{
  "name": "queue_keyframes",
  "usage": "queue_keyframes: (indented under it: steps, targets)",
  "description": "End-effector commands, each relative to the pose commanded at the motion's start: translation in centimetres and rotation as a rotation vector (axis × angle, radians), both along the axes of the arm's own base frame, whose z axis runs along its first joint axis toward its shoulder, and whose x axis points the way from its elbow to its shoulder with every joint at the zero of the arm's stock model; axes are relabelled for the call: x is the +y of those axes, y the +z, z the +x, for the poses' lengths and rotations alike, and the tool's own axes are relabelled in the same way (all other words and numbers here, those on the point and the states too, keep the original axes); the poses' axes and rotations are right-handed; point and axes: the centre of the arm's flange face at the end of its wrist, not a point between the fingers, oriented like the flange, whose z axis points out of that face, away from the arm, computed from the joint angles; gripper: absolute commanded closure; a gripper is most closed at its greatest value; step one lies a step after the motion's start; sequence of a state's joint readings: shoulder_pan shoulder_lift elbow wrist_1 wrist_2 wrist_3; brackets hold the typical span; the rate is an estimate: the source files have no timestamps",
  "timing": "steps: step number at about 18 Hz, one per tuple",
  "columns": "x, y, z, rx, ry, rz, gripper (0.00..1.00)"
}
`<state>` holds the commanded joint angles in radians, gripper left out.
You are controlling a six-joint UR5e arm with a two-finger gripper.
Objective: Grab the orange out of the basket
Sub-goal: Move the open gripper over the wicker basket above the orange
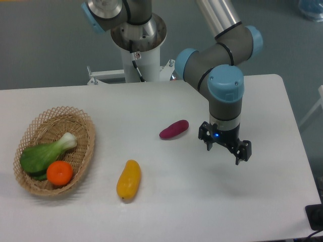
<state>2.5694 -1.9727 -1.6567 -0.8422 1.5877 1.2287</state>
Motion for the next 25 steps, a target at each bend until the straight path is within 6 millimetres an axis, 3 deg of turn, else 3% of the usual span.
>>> queue_keyframes:
  steps: [7, 10, 16, 19, 24, 25]
  targets:
    - [0.4, -0.1, 0.7, 0.002, -0.009, -0.009, 0.0]
    - [1.0, -0.1, 1.4, -0.01, 0.069, 0.013, 0.0]
    - [4.3, -0.6, 5.5, -0.048, 0.18, 0.051, 0.0]
    - [6.1, -0.5, 7.9, -0.091, 0.393, 0.114, 0.0]
    - [9.3, -0.2, 12.1, -0.112, 0.415, 0.149, 0.0]
    - [10.4, -0.2, 13.9, -0.127, 0.41, 0.158, 0.0]
